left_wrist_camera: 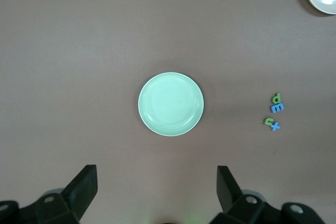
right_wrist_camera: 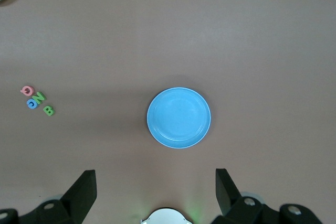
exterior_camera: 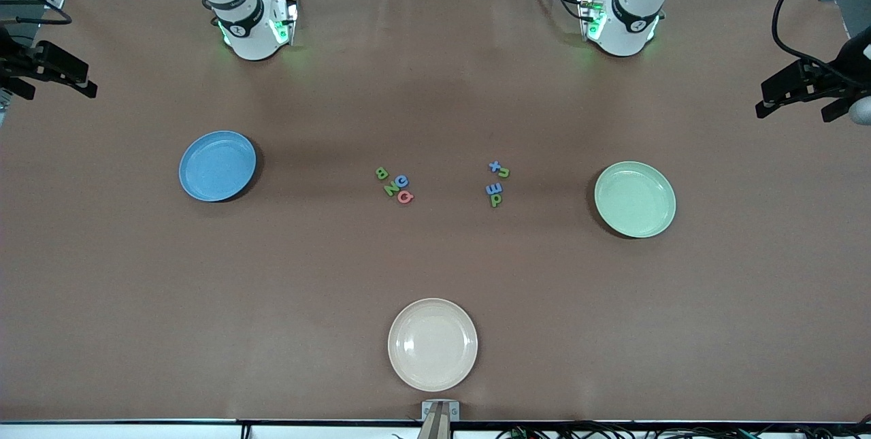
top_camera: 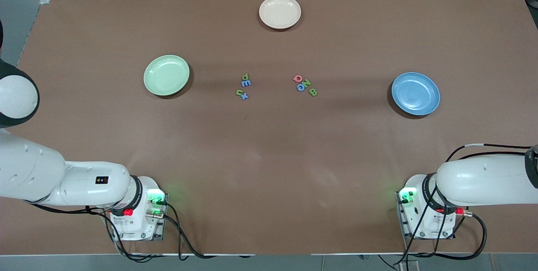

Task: Sort uppercase to blue plate, lowercase to green plate
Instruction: 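Move the left gripper to the blue x while the right gripper reaches the B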

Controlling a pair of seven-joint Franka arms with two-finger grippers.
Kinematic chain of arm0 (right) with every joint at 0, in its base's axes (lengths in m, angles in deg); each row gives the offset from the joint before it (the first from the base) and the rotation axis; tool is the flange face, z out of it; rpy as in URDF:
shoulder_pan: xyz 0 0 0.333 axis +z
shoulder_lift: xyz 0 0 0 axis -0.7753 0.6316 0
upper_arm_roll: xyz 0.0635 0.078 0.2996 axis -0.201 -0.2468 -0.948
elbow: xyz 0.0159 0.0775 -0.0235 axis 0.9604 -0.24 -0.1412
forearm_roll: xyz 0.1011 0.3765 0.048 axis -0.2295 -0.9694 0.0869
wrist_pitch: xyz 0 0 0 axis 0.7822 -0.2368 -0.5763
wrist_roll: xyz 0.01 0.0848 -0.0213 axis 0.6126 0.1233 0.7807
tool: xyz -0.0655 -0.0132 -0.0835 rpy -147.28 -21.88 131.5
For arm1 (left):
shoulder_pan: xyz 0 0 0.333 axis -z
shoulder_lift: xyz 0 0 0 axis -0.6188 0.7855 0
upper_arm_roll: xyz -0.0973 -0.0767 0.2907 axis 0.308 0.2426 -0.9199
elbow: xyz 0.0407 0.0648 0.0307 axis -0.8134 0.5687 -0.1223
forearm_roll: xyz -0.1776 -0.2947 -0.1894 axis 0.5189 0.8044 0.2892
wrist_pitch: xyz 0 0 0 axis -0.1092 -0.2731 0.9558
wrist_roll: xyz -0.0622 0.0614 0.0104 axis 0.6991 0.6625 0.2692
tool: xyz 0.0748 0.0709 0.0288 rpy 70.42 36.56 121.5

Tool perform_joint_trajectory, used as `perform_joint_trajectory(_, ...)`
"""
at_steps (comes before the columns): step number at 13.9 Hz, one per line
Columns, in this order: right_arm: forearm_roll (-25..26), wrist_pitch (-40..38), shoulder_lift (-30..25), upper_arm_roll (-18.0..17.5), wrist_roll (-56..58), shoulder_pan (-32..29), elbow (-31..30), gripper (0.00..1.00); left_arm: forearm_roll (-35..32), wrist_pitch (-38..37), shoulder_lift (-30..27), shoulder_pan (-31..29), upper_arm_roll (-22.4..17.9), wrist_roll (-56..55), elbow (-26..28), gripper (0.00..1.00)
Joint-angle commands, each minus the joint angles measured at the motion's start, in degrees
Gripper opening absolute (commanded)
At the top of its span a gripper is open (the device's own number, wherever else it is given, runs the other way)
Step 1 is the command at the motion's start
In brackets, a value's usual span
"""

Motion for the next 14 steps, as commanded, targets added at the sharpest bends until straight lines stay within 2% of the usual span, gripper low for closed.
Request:
perform_joint_trajectory(1, 0.17, 0.33, -0.75, 0.05, -0.84, 0.17, -0.65, 1.00, 0.17, 0.48, -0.19, -0.05, -0.10, 0.32, -0.31, 1.00)
perform_joint_trajectory(7, 0.00, 0.68, -0.66, 0.05, -1.02, 0.08, -0.65, 1.00, 1.48, 0.05, 0.86, -0.05, 0.07, -0.55, 0.22, 1.00)
perform_joint_trajectory(11, 0.09, 0.68, -0.49, 0.05, -1.10, 0.00, -0.48, 1.00, 4.19, 0.13, 7.17, 2.22, 1.47, -0.90, 1.54, 1.00)
perform_joint_trajectory(14, 0.08, 0.50, -0.31, 0.14, -0.93, -0.09, -0.21, 1.00, 6.06, 3.46, 12.54, 8.27, 1.48, -10.88, 1.63, 1.00)
